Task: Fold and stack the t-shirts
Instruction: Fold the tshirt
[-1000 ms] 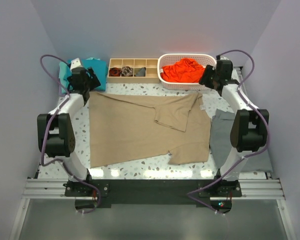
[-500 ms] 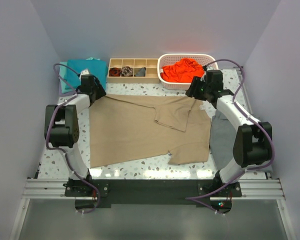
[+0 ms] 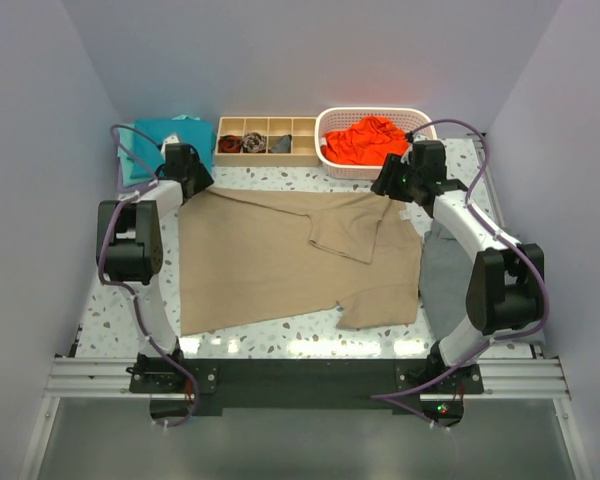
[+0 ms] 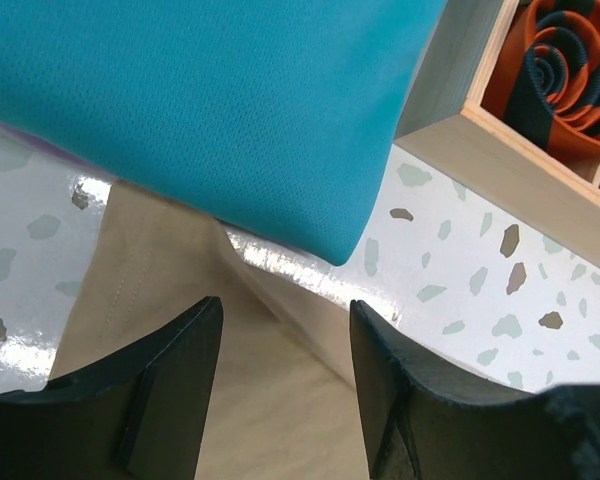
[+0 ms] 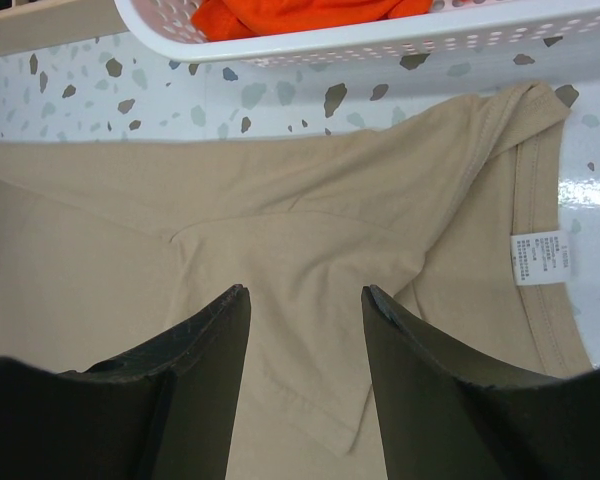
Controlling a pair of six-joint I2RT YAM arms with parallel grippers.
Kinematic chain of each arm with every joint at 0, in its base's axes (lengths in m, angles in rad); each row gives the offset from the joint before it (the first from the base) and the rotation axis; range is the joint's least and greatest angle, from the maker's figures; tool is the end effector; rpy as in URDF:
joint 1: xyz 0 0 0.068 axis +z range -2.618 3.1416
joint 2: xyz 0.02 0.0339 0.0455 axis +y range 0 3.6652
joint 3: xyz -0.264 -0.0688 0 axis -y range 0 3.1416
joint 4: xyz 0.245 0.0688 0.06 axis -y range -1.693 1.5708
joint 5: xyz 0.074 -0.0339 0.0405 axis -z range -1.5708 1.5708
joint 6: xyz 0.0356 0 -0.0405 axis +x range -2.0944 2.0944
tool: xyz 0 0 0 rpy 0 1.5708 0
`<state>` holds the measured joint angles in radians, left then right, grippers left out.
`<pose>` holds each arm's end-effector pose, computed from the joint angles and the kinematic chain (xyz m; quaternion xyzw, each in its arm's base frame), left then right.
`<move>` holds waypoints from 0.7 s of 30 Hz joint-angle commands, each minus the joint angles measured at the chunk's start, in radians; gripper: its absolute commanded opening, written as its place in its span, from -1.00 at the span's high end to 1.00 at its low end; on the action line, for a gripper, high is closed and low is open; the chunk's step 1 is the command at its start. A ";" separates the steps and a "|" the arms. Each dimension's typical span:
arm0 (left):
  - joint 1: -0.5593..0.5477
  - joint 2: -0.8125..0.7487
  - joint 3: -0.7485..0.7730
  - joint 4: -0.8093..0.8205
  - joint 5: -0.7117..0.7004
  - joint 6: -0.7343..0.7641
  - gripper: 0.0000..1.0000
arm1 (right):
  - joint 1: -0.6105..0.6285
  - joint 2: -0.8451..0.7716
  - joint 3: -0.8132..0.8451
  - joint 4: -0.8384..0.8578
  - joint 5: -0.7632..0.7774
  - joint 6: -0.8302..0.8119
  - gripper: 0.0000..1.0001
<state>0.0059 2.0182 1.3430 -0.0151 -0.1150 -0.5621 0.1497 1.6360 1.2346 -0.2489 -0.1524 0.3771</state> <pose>0.4473 0.0067 0.1756 -0.2766 0.8601 -0.0668 0.4234 0.3681 0.0610 0.2703 0.0678 0.8914 0.1812 0.4098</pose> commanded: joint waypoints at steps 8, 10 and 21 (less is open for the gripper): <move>0.002 0.046 0.041 0.038 -0.026 -0.028 -0.04 | 0.001 0.013 0.003 0.008 -0.015 -0.001 -0.06; 0.002 0.053 0.044 0.043 -0.028 -0.032 0.00 | 0.001 0.010 0.005 0.007 -0.016 -0.003 -0.06; -0.029 0.088 0.064 0.052 -0.058 -0.036 0.47 | 0.001 0.013 0.008 -0.006 -0.021 -0.009 -0.05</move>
<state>-0.0158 2.0987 1.3670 -0.0093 -0.1448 -0.5838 0.1497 1.6482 1.2346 -0.2565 -0.1532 0.3763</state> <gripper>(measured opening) 0.303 0.527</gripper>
